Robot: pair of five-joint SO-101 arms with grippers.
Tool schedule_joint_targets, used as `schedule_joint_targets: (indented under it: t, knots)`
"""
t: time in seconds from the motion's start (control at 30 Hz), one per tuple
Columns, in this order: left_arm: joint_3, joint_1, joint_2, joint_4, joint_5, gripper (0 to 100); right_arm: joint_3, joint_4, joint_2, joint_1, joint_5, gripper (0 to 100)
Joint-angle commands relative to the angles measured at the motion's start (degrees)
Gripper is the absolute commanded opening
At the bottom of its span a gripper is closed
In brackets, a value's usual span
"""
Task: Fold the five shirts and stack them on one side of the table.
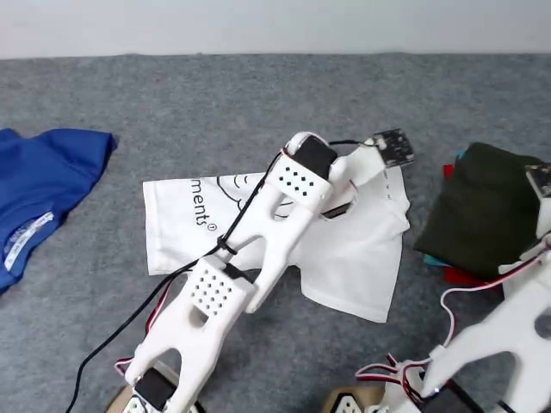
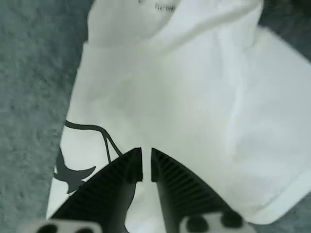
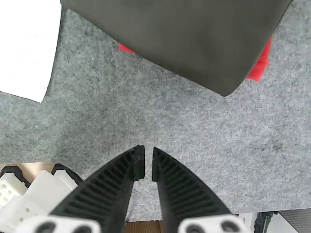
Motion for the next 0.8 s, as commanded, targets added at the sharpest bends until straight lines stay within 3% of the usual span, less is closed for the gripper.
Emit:
schedule_joint_targets:
  t: [0.0, 0.13, 0.3, 0.77]
  knots:
    - [3.4, 3.3, -8.4, 1.6, 1.0, 4, -0.7, 2.0, -2.3, 0.6, 0.4, 4.3]
    - [16.9, 7.8, -15.3, 1.6, 0.8, 7, -0.7, 2.0, -2.3, 0.6, 0.4, 4.3]
    - [33.0, 14.1, -20.1, 1.1, 0.9, 19, -0.5, 1.9, -2.3, 0.5, 0.4, 4.3]
    - [45.1, 16.3, -19.3, -13.5, 0.6, 20, -0.4, 1.9, -2.3, 0.6, 0.4, 4.3]
